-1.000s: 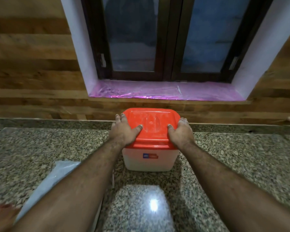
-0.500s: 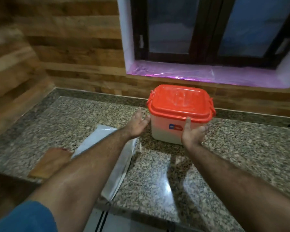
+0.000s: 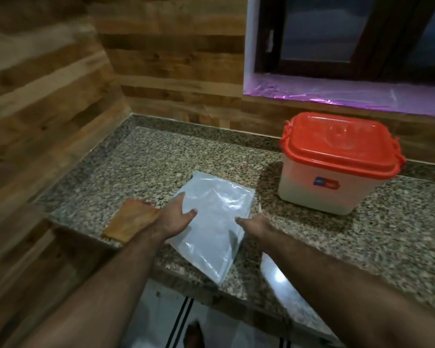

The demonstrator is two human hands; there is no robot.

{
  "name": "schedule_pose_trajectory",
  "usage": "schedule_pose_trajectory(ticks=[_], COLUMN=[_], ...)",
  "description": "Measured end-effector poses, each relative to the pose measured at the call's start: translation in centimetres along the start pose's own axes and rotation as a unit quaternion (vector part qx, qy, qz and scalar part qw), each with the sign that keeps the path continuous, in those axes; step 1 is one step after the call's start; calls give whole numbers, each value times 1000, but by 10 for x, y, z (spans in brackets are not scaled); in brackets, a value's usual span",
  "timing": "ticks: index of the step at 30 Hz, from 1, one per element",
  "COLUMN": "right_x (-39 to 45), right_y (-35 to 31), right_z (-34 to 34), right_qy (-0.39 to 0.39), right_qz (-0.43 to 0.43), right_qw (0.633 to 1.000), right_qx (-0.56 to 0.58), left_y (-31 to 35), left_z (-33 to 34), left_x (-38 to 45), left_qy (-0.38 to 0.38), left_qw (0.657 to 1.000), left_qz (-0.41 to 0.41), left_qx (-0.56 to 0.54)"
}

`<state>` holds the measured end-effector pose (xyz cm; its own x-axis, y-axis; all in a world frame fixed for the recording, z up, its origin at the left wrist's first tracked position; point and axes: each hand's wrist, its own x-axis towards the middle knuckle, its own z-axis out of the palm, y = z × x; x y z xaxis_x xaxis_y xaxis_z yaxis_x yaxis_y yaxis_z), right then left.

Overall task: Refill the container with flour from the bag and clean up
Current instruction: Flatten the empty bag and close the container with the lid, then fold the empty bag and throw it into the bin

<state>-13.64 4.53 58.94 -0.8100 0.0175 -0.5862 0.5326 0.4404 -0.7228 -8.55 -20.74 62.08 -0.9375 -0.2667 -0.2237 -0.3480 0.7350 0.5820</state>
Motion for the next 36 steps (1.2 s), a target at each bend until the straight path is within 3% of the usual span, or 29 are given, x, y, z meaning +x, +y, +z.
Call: schedule_pose_trajectory(ticks=[3,8,13,20,26,30,36], right_x=[11,22,30,44,42,36,29], right_y=[-4,-20,-31,-21,-15,-18,-21], right_z=[20,51,63,62,56,50,31], right_qy=[43,119,129,149,122,50,-79], right_qz=[34,83,135,147,106,72,38], right_qw=[998,989,981,976,975,974,978], right_qx=[12,12,47,64,154,209,187], left_y=[-24,-69,-81,-92,-99,-98,-87], left_z=[-18,-23,-26,-28,-22,-24,-31], left_x=[34,89,109,124,129,127,119], left_qy=[28,-59,-157,-264,-277,-255,-243], left_qw=[999,985,948,909,877,858,822], left_qz=[-28,-114,-126,-147,-166,-192,-202], left_qx=[-34,-113,-245,-287,-355,-403,-473])
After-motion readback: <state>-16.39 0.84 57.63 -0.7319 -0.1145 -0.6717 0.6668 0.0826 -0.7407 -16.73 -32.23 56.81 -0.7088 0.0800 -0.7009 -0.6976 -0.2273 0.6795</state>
